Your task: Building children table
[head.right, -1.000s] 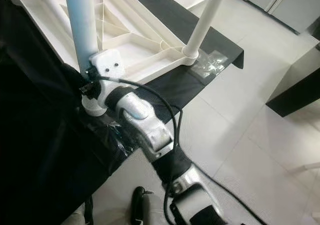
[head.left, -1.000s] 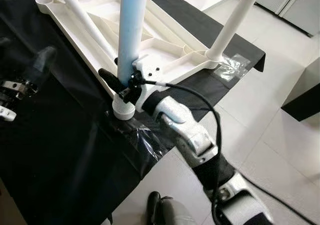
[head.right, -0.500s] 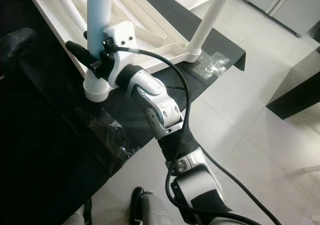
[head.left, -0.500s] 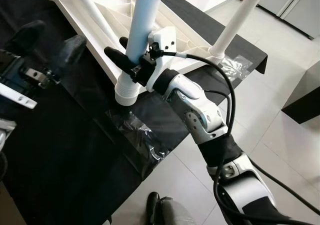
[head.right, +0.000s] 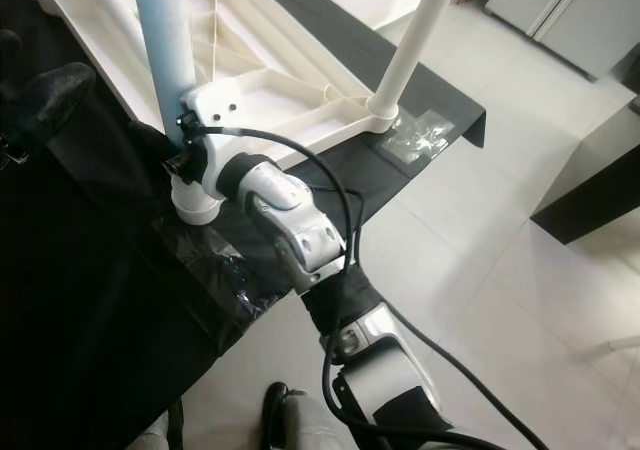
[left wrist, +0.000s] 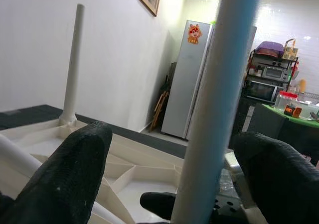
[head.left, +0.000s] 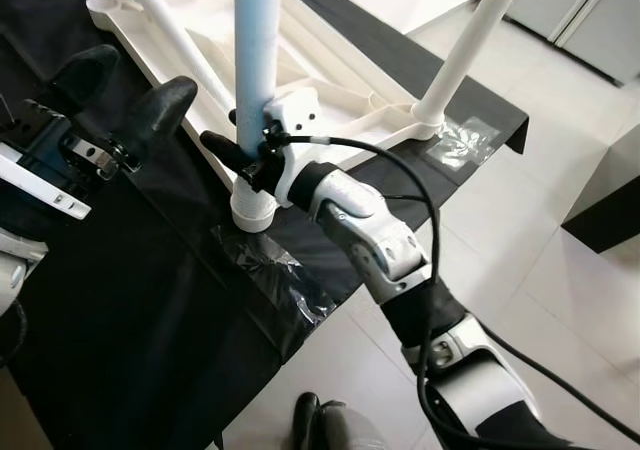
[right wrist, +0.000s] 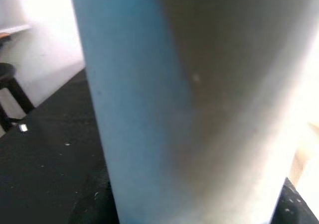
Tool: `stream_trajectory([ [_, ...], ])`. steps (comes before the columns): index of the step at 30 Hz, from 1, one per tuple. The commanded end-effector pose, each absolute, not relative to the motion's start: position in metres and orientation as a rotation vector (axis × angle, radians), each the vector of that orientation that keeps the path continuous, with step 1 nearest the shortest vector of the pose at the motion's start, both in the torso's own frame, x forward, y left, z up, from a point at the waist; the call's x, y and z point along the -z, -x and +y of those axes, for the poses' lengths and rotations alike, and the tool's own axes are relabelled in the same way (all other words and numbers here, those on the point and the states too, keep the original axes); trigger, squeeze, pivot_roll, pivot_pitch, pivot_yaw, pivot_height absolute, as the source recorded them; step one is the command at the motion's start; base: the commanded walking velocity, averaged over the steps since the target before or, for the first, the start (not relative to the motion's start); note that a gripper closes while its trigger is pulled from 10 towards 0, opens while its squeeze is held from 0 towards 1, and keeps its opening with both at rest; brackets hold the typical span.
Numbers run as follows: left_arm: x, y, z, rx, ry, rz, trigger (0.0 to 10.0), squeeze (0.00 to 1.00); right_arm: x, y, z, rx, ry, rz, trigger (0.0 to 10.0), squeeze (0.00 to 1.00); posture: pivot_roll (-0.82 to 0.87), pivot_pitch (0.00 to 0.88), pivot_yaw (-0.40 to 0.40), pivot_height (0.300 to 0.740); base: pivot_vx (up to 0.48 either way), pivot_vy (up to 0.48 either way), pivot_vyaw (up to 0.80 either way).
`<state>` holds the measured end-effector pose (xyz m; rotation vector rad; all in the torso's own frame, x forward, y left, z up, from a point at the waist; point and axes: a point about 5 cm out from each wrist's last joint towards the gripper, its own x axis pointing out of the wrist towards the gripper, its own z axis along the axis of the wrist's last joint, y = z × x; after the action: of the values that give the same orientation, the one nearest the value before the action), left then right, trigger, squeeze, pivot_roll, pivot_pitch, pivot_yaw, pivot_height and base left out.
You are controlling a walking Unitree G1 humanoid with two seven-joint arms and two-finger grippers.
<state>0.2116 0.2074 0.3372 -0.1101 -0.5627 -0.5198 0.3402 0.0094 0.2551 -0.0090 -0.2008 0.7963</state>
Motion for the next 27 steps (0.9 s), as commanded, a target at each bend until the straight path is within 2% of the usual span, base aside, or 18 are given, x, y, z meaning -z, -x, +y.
stream_trajectory([
  [1,-0.338,-0.206,0.195,0.632,0.086,-0.537,10.0,0.00,-0.210,-0.352,-0.006,-0.541,0.013,0.019,10.0,0.00,0.02,0.204,-0.137,0.740,0.000,0.000,0.00],
  [3,-0.338,-0.206,0.195,0.632,0.086,-0.537,10.0,0.00,-0.210,-0.352,-0.006,-0.541,0.013,0.019,10.0,0.00,0.02,0.204,-0.137,0.740,0.000,0.000,0.00],
  [5,-0.339,-0.205,0.189,0.717,0.076,-0.516,10.0,0.00,-0.209,-0.349,-0.001,-0.441,-0.027,0.014,10.0,0.00,0.02,0.207,-0.138,0.740,0.000,0.000,0.00],
  [14,-0.344,-0.209,0.174,0.832,0.038,-0.490,10.0,0.00,-0.196,-0.335,0.021,-0.464,-0.001,0.018,10.0,0.00,0.03,0.208,-0.139,0.740,0.000,0.000,0.00],
  [16,-0.348,-0.222,0.167,0.807,-0.010,-0.466,10.0,0.00,-0.193,-0.332,0.029,-0.495,0.019,0.013,10.0,0.00,0.03,0.205,-0.138,0.740,0.000,0.000,0.00],
  [21,-0.352,-0.242,0.164,0.716,-0.033,-0.430,10.0,0.00,-0.196,-0.333,0.029,-0.493,0.038,-0.006,10.0,0.00,0.02,0.204,-0.138,0.740,0.000,0.000,0.00],
  [27,-0.352,-0.264,0.149,0.736,0.051,-0.325,10.0,0.00,-0.197,-0.331,0.033,-0.491,0.041,-0.013,10.0,0.00,0.02,0.200,-0.139,0.740,0.000,0.000,0.00],
])
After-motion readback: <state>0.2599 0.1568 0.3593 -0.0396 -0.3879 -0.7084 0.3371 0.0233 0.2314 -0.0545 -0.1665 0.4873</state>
